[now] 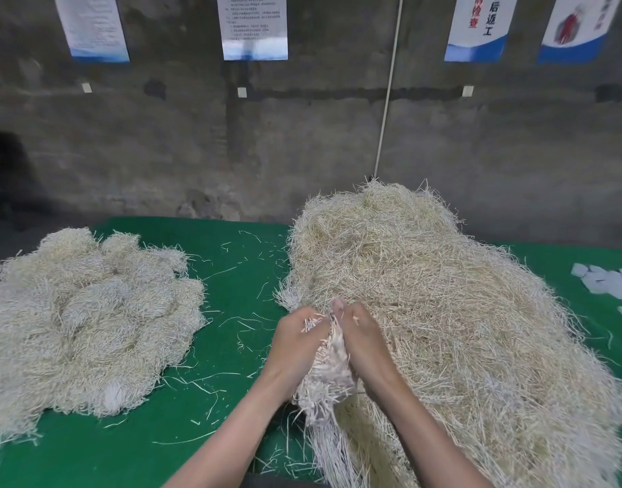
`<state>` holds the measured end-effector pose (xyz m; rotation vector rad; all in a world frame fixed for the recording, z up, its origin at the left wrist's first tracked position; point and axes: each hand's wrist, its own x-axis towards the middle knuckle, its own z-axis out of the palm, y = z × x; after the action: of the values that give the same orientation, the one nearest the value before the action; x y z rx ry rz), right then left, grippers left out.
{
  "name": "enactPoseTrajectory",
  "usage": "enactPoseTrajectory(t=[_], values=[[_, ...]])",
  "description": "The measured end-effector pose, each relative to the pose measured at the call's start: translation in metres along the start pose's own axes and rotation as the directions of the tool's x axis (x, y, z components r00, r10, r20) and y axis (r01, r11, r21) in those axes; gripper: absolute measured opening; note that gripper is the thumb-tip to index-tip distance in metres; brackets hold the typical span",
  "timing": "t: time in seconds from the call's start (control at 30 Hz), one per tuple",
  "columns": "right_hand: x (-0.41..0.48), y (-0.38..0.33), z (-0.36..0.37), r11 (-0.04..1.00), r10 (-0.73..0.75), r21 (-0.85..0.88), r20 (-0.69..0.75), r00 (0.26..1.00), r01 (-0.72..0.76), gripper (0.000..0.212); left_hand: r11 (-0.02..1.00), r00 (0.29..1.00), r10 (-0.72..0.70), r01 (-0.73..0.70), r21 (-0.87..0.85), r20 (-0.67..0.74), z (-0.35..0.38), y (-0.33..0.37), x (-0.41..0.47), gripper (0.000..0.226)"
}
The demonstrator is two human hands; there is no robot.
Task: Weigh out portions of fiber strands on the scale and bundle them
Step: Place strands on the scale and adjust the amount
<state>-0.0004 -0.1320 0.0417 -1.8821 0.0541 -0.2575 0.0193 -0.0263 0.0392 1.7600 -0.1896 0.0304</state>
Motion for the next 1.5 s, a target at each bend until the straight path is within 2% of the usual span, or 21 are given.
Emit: enactPoseTrajectory(t=[0.03, 0.1, 0.17, 0.23, 0.3, 0.4, 0.47, 0.53, 0.6, 0.7, 0.8, 0.83, 0.9, 0.97, 1.07, 1.13, 1.17, 1.23, 1.33, 1.4, 1.5], values=[[-0.008, 0.004, 0.007, 0.999, 0.023, 0.022, 0.062, 0.998, -0.024, 0.042, 0.998, 0.997, 0.035, -0.032, 0.052, -0.063, 0.0, 0.001, 0.0, 0.003], [-0.021, 0.009, 0.017, 1.0, 0.008, 0.022, 0.013, 1.0, -0.008, 0.047, 0.998, 0.989, 0.037, -0.028, 0.064, -0.142, 0.001, 0.004, -0.001, 0.023], [-0.019, 0.011, 0.019, 0.976, 0.077, 0.213, -0.108, 0.991, -0.052, 0.049, 0.948, 0.993, -0.122, 0.113, -0.298, -0.011, 0.0, 0.008, 0.0, 0.047], [-0.006, 0.014, 0.01, 0.864, 0.257, 0.488, -0.213, 0.942, -0.126, 0.041, 0.732, 0.962, -0.227, 0.27, -0.626, 0.149, -0.002, 0.006, -0.005, 0.062], [0.0, 0.013, 0.008, 0.804, 0.358, 0.572, -0.246, 0.901, -0.163, 0.049, 0.744, 0.952, -0.265, 0.302, -0.596, 0.152, 0.006, -0.002, -0.015, 0.071], [-0.013, 0.016, 0.024, 0.928, 0.25, 0.321, -0.164, 0.954, -0.189, 0.055, 0.783, 0.923, -0.379, 0.36, -0.507, 0.069, 0.029, -0.012, -0.025, 0.08], [-0.025, 0.018, 0.026, 0.996, 0.076, 0.051, -0.094, 0.993, -0.072, 0.051, 0.753, 0.907, -0.414, 0.292, -0.589, -0.08, 0.024, -0.015, -0.016, 0.079], [-0.031, 0.026, 0.015, 0.99, -0.012, -0.143, 0.036, 0.999, 0.017, 0.047, 0.754, 0.868, -0.444, 0.229, -0.615, -0.221, 0.008, -0.02, -0.001, 0.079], [-0.033, 0.03, 0.003, 0.993, -0.045, -0.109, 0.017, 0.999, 0.047, 0.041, 0.797, 0.831, -0.454, 0.218, -0.563, -0.322, -0.005, -0.028, 0.009, 0.077], [-0.031, 0.025, 0.004, 0.994, -0.06, 0.08, -0.233, 0.971, 0.081, 0.037, 0.839, 0.878, -0.374, 0.183, -0.512, -0.299, 0.003, -0.03, 0.003, 0.069], [-0.015, 0.01, 0.012, 0.997, -0.068, 0.033, -0.112, 0.991, 0.072, 0.073, 0.969, 0.974, -0.085, 0.033, -0.244, -0.208, 0.024, -0.03, -0.012, 0.033], [-0.008, 0.007, 0.011, 0.997, -0.051, 0.05, -0.066, 0.997, 0.054, 0.072, 0.981, 0.986, -0.022, -0.012, -0.195, -0.167, 0.027, -0.03, -0.015, 0.03], [0.005, 0.011, 0.004, 0.997, -0.003, 0.074, -0.018, 1.0, 0.004, 0.059, 0.969, 0.996, -0.035, 0.016, -0.245, -0.076, 0.023, -0.021, -0.017, 0.024], [0.007, 0.023, 0.004, 0.994, 0.053, 0.102, -0.091, 0.994, -0.044, 0.056, 0.925, 0.997, -0.064, 0.045, -0.377, -0.039, 0.019, -0.018, -0.017, 0.036], [0.004, 0.028, 0.021, 0.941, 0.213, 0.307, -0.199, 0.957, -0.145, 0.061, 0.899, 0.972, -0.161, 0.072, -0.431, -0.173, 0.028, -0.023, -0.021, 0.046], [0.003, 0.028, 0.028, 0.931, 0.253, 0.324, -0.245, 0.936, -0.166, 0.067, 0.831, 0.922, -0.344, 0.21, -0.515, -0.179, 0.038, -0.023, -0.022, 0.064], [0.0, 0.03, 0.029, 0.952, 0.211, 0.274, -0.276, 0.938, -0.134, 0.071, 0.792, 0.896, -0.415, 0.27, -0.548, -0.158, 0.038, -0.02, -0.019, 0.065], [-0.019, 0.032, 0.033, 0.993, -0.019, 0.105, -0.281, 0.96, 0.05, 0.073, 0.771, 0.859, -0.47, 0.286, -0.569, -0.204, 0.025, -0.017, -0.005, 0.052], [-0.031, 0.034, 0.037, 0.957, -0.267, -0.178, -0.227, 0.937, 0.229, 0.044, 0.812, 0.818, -0.481, 0.28, -0.513, -0.316, 0.014, -0.016, 0.006, 0.046], [-0.01, 0.036, 0.022, 0.957, -0.236, -0.224, -0.237, 0.942, 0.183, 0.037, 0.828, 0.852, -0.451, 0.286, -0.482, -0.268, 0.026, -0.023, -0.008, 0.048], [0.003, 0.038, 0.006, 0.985, -0.115, -0.163, -0.343, 0.932, 0.061, 0.027, 0.872, 0.886, -0.406, 0.303, -0.385, -0.223, 0.04, -0.017, -0.018, 0.046]])
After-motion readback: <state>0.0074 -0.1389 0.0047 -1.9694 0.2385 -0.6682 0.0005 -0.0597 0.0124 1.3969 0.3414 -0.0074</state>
